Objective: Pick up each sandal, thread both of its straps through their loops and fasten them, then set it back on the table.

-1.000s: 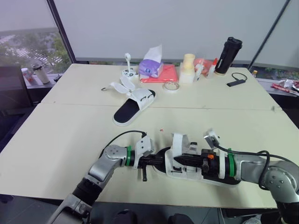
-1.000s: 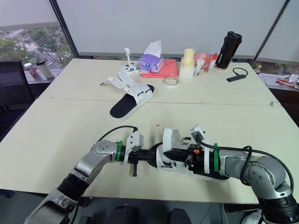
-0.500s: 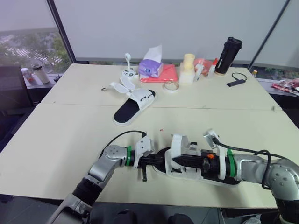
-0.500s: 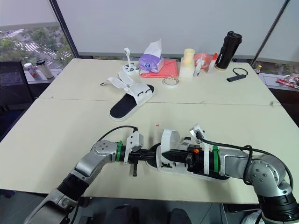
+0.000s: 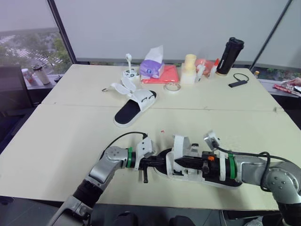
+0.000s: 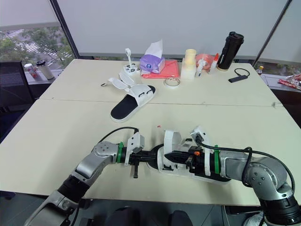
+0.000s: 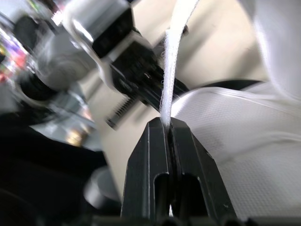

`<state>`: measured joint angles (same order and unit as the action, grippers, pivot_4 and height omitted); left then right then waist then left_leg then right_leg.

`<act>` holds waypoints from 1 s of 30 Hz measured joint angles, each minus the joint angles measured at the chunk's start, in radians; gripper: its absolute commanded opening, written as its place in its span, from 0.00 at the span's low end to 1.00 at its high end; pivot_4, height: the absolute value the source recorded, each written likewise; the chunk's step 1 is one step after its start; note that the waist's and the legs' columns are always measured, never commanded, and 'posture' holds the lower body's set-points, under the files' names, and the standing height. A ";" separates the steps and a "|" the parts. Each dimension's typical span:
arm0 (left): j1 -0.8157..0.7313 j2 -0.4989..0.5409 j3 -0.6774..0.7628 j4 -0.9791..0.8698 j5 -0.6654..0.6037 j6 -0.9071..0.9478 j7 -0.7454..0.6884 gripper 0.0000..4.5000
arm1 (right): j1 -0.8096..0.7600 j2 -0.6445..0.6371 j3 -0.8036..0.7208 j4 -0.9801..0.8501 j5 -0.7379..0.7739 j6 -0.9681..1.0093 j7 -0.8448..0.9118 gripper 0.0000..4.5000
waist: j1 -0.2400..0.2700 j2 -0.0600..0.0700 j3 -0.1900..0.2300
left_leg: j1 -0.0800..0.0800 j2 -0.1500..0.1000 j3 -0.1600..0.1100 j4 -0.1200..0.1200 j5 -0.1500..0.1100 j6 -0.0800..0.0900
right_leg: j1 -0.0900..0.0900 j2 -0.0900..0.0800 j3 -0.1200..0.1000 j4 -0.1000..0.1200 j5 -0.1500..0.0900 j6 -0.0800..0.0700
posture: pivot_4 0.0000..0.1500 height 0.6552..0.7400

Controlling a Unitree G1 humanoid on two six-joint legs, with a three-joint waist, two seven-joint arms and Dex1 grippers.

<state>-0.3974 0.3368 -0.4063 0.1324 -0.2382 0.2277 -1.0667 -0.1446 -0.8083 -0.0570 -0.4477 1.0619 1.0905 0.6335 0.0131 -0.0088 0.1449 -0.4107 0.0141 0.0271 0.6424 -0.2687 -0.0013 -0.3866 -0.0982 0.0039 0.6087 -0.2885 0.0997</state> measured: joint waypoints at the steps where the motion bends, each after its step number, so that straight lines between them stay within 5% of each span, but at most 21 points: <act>1: 0.000 0.000 0.000 0.000 0.000 0.000 0.000 0.00 | 0.002 -0.011 0.014 -0.010 -0.023 -0.016 0.016 0.01 | 0.000 0.000 0.000 | 0.000 0.000 0.000 0.000 0.000 0.000 | 0.000 0.000 0.000 -0.001 0.000 0.000 | 1.00 1.00; 12: 0.006 -0.002 -0.009 0.000 0.000 0.000 -0.002 0.00 | 0.018 -0.077 0.101 -0.072 -0.199 -0.145 0.127 0.01 | 0.002 -0.004 -0.009 | 0.001 0.000 0.000 -0.009 0.000 0.000 | 0.003 -0.001 -0.004 -0.014 0.002 -0.003 | 1.00 1.00; 15: 0.006 -0.002 -0.008 0.000 0.000 0.000 -0.002 0.00 | 0.023 -0.077 0.099 -0.083 -0.201 -0.147 0.148 0.20 | 0.002 -0.004 -0.009 | 0.001 0.000 0.000 -0.009 0.000 0.000 | 0.004 -0.001 -0.004 -0.014 0.002 -0.003 | 1.00 1.00; 22: 0.005 -0.002 -0.008 0.000 0.000 0.000 0.000 0.00 | 0.049 -0.032 0.044 -0.099 -0.140 -0.126 0.141 0.98 | 0.001 -0.005 -0.009 | 0.002 0.000 0.000 -0.009 0.000 0.000 | 0.005 -0.002 -0.005 -0.014 0.002 -0.003 | 1.00 1.00; 30: 0.017 0.004 -0.006 -0.017 -0.002 0.000 0.000 0.00 | 0.233 -0.068 -0.351 -0.100 0.198 -0.002 0.045 0.99 | 0.002 -0.004 -0.009 | 0.002 0.000 0.002 -0.012 0.000 0.000 | 0.008 -0.003 -0.006 -0.014 0.002 -0.003 | 1.00 1.00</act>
<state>-0.3801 0.3409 -0.4127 0.1151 -0.2403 0.2281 -1.0670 0.0888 -0.8766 -0.4084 -0.5478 1.2597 1.0882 0.6788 0.0154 -0.0128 0.1359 -0.4091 0.0141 0.0288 0.6300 -0.2685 -0.0010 -0.3790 -0.1012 -0.0024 0.5949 -0.2866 0.0970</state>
